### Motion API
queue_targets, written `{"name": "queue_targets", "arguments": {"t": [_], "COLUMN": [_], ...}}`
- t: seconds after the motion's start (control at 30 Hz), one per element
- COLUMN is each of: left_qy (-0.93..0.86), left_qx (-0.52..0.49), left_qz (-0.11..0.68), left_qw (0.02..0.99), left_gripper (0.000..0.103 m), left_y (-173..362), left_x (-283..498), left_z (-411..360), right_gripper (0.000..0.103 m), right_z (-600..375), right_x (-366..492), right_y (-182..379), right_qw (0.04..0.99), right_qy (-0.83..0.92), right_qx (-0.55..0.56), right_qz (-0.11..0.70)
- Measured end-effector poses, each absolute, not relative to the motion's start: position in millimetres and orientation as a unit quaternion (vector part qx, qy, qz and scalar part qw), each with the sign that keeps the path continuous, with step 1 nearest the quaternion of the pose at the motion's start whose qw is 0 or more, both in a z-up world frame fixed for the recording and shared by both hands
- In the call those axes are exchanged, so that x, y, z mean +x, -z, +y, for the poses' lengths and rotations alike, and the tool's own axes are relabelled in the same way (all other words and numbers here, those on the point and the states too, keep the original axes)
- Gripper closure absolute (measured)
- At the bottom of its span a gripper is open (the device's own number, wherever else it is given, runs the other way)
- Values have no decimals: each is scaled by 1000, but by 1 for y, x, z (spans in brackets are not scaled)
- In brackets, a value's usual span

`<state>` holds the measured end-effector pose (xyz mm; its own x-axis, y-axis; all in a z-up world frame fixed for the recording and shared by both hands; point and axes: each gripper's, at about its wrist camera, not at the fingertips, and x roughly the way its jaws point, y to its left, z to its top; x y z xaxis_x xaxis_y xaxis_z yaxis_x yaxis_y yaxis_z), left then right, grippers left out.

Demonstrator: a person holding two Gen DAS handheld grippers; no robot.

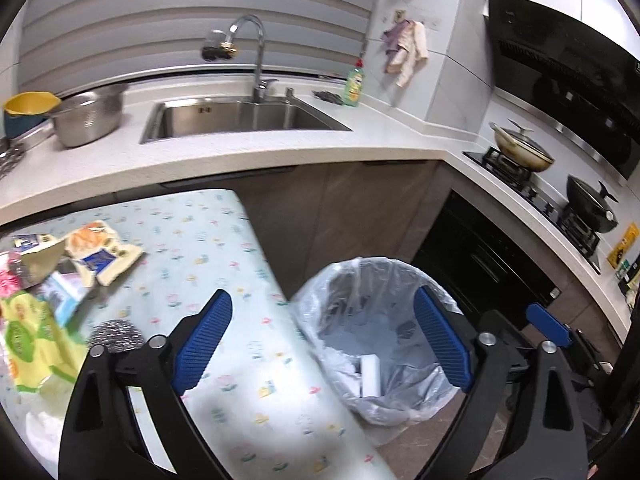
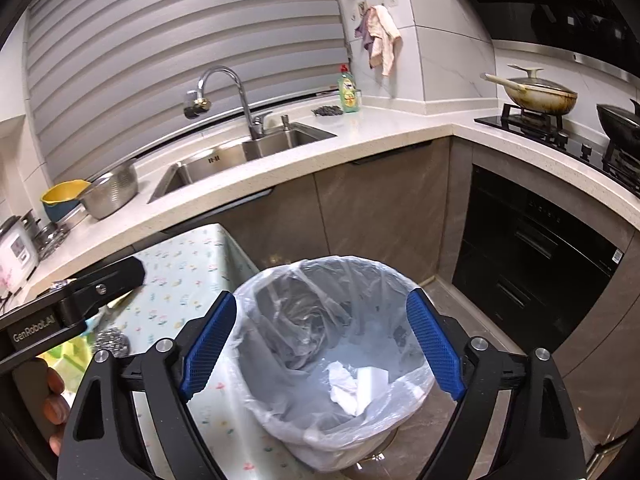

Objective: Collect trash
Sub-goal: 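Return the right gripper to the table toward the steel wool scrubber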

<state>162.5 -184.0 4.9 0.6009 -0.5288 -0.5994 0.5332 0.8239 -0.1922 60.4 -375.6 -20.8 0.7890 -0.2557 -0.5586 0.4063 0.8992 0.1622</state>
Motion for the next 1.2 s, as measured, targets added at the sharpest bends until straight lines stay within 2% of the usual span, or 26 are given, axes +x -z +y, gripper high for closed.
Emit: {"name": "queue_targets", "arguments": {"t": [0.17, 0.77, 1.2], "left_qy": [256, 126, 91], "left_qx": [-13, -37, -44], "left_qz": [336, 353, 397], "left_qw": [906, 926, 912], "left_gripper": [11, 10, 7], "left_y": [-9, 0, 39], "left_x": [161, 162, 156], "left_z": [-137, 19, 96], "right_gripper": [19, 19, 19], "right_z": [-346, -224, -153], "right_x": [61, 84, 106], "right_y": [14, 5, 24], "right_qw": [940, 951, 947], "right_qy": [155, 75, 38], "right_qx": [130, 86, 61], "right_qz": [276, 288, 315]}}
